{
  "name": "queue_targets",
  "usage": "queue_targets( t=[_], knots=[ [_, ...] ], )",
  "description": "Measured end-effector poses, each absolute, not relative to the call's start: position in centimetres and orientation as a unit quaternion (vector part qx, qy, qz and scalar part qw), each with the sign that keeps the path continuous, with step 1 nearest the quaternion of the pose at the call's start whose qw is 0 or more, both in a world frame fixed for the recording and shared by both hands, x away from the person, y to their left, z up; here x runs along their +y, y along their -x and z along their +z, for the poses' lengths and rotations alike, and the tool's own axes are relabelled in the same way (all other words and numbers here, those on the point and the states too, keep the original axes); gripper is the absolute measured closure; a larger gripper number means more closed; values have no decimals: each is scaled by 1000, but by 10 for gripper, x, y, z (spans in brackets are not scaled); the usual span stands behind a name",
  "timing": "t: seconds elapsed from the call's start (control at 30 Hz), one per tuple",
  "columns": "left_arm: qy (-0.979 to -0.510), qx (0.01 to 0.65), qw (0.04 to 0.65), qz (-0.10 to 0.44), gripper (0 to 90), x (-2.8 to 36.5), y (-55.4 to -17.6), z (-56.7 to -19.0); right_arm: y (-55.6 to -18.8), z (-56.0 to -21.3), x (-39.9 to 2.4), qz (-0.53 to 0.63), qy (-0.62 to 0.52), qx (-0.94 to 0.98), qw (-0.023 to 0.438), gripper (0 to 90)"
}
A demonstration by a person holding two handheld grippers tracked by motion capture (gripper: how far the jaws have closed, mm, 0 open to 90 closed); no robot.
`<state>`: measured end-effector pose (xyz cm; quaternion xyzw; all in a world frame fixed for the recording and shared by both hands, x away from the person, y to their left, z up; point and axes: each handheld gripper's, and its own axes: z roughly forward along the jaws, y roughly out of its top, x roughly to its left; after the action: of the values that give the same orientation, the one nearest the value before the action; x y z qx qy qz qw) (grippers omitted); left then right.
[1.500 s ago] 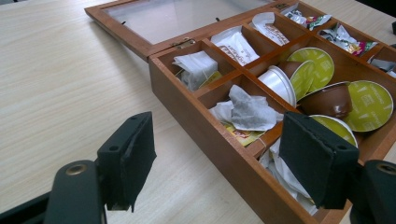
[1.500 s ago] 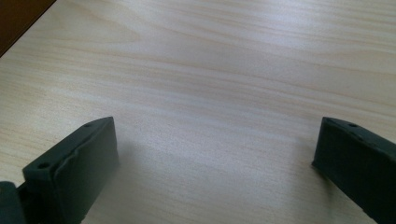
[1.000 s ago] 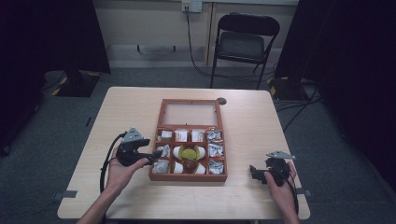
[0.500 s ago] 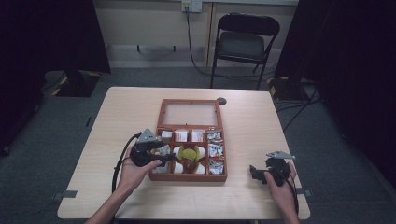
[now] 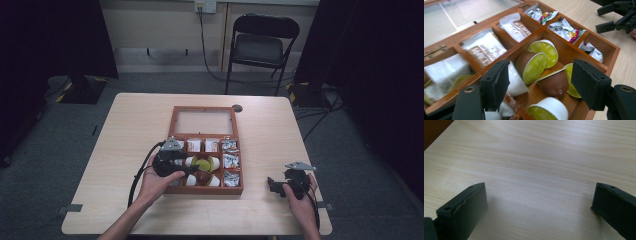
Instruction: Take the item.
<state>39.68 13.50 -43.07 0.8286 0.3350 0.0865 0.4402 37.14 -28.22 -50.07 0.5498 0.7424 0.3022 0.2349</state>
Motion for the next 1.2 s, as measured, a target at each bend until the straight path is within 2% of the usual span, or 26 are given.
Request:
queue_targets(
  t=[0.1,0.57,0.9,1.2],
  knots=[
    [-831,330,441,78,353,130,-397,-433,-371,-501,-282,302,-550,742,235,0],
    [-850,323,415,25,329,109,-406,-448,-371,-501,-282,302,-550,742,235,0],
    [-863,313,397,13,333,97,-407,-456,-371,-501,-282,302,-550,742,235,0],
    [-882,308,356,19,338,88,-408,-458,-371,-501,-282,302,-550,742,235,0]
  ],
)
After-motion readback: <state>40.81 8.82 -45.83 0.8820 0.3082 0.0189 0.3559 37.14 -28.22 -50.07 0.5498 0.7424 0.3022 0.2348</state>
